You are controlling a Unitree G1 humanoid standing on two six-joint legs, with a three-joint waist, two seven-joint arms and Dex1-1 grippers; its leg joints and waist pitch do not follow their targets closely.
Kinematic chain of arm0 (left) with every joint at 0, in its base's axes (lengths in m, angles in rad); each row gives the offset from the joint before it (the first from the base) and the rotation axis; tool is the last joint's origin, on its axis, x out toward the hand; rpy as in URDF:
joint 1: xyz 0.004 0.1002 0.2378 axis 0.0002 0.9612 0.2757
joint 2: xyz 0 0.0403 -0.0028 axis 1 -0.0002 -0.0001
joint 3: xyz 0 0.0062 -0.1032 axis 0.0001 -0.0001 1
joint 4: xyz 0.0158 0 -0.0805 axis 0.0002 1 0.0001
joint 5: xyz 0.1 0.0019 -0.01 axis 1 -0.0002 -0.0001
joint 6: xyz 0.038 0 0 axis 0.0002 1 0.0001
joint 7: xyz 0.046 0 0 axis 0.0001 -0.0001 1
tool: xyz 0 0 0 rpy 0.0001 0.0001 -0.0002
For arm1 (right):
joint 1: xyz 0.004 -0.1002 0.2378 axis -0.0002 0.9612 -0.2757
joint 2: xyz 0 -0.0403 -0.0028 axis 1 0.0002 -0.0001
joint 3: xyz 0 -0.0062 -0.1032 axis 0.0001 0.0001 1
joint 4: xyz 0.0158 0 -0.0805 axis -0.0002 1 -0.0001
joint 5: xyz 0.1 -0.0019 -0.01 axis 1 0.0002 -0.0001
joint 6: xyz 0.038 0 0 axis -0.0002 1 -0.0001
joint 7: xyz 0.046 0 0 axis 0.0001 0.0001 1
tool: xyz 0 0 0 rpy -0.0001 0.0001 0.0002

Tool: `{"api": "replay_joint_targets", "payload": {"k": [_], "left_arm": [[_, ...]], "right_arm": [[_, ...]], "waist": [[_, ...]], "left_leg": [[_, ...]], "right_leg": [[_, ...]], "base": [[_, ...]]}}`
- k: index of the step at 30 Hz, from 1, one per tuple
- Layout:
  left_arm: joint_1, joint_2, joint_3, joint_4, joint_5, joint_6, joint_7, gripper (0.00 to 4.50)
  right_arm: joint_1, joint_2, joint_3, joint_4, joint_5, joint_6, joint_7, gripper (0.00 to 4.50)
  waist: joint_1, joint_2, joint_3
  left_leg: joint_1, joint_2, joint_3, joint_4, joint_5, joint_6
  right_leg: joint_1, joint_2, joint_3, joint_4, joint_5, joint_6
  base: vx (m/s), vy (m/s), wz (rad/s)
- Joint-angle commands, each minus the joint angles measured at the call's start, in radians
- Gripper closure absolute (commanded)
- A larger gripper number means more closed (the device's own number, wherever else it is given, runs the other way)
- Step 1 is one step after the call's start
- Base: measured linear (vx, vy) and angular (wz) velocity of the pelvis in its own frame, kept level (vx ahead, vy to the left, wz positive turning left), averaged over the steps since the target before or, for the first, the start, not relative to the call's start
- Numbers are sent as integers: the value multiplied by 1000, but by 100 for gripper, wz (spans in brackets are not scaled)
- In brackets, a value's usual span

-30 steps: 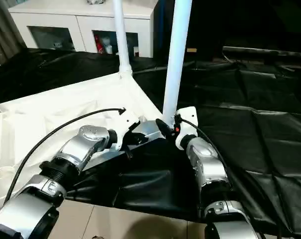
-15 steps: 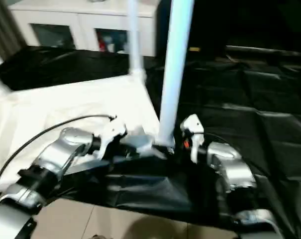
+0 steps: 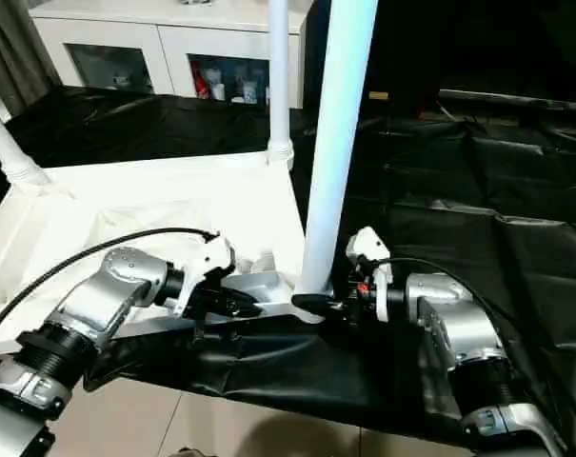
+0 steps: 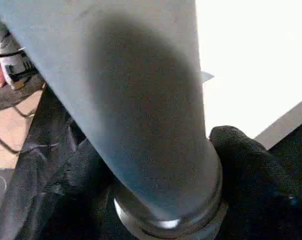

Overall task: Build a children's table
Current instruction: Rotate leg to tighten

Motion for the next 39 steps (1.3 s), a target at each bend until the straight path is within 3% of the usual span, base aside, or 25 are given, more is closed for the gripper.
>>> {"api": "replay_joint_targets", "payload": {"k": [1,3,4,6,9,11,13,16,19,21,25,29,34,39], "left_arm": [[-26,-45,38,8,-6,-35,89,450],[-53,-77,60,56,6,-48,174,450],[-65,-90,68,78,12,-51,211,450],[-87,-115,80,117,21,-51,271,450],[-140,-169,109,211,34,-57,405,450],[-184,-216,134,290,39,-69,508,450],[-197,-234,137,311,39,-76,522,450],[-206,-246,132,330,44,-89,511,450],[-207,-245,128,335,42,-96,496,450],[-199,-231,120,323,39,-102,457,450],[-156,-186,79,257,29,-108,298,450],[-110,-135,55,174,8,-84,186,450],[-32,-34,-3,34,-15,-42,3,450],[-14,-15,2,0,-17,-21,-21,450]], "right_arm": [[9,49,16,32,-35,-30,-91,172],[-19,94,5,121,-105,-91,-264,177],[-30,112,-1,155,-128,-111,-331,177],[-42,149,-17,193,-142,-115,-434,179],[-60,229,-49,235,-133,-91,-579,184],[-81,306,-58,280,-150,-102,-709,184],[-91,339,-48,295,-164,-111,-742,185],[-103,377,-25,306,-171,-142,-731,185],[-107,385,-32,300,-143,-150,-694,115],[-109,368,-46,280,-115,-139,-636,98],[-92,285,-18,217,-103,-143,-483,70],[-54,168,7,130,-61,-108,-281,70],[0,25,16,46,-37,-83,-72,70],[14,-16,18,18,-24,-56,-12,70]], "waist": [[-3,-14,-66],[-4,-16,-65],[-15,-14,-60],[-18,-16,-61],[-24,-16,-61],[-27,-7,-61],[-27,-10,-63],[-26,-7,-65],[-26,-5,-65],[-26,-3,-64],[-26,-7,-65],[-23,-8,-69],[-10,-9,-69],[-1,-8,-62]], "left_leg": [[17,44,-23,-67,-188,67],[18,42,-24,-69,-196,60],[21,39,-26,-72,-234,34],[23,37,-26,-71,-239,24],[24,35,-26,-72,-245,28],[25,35,-27,-73,-246,23],[22,34,-28,-74,-247,23],[18,34,-28,-73,-235,42],[18,35,-27,-72,-236,56],[18,35,-27,-73,-248,60],[15,37,-29,-74,-242,68],[11,41,-26,-69,-185,100],[11,46,-21,-64,-165,119],[22,49,-21,-72,-221,80]], "right_leg": [[46,-70,44,-80,-214,-236],[50,-70,43,-82,-235,-229],[43,-71,41,-90,-313,-214],[43,-73,43,-96,-356,-190],[41,-68,44,-98,-350,-184],[37,-68,44,-98,-331,-189],[42,-70,43,-97,-322,-191],[47,-72,43,-95,-289,-196],[47,-71,42,-95,-288,-197],[47,-71,42,-97,-304,-195],[51,-71,42,-96,-303,-191],[54,-69,42,-80,-180,-237],[53,-68,42,-73,-144,-255],[45,-68,44,-85,-259,-235]], "base": [[0,0,0],[0,0,0],[0,0,0],[0,0,0],[0,0,0],[0,0,0],[0,0,0],[0,0,0],[0,0,0],[0,0,0],[0,0,0],[0,0,0],[0,0,0],[0,0,0]]}}
